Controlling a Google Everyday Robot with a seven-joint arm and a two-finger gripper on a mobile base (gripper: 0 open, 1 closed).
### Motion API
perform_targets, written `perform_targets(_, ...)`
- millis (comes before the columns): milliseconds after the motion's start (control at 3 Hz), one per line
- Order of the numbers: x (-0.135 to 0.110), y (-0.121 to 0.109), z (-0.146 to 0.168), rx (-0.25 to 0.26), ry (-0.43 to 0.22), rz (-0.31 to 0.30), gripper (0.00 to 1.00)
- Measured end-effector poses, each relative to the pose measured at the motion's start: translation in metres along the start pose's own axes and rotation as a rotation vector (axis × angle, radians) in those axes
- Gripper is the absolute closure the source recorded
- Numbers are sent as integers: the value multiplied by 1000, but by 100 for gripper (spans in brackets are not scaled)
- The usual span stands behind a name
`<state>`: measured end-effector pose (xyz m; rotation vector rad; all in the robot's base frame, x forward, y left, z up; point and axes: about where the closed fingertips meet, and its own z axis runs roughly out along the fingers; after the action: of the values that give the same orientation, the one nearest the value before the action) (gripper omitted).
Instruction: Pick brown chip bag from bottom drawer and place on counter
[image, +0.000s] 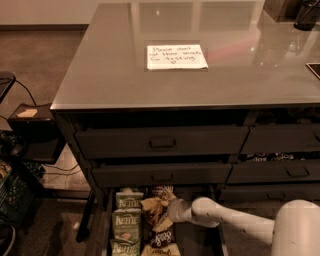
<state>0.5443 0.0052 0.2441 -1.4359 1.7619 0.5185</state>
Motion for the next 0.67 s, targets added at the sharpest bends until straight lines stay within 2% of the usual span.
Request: perform_targets(667, 35, -11, 23, -44, 65, 64, 0)
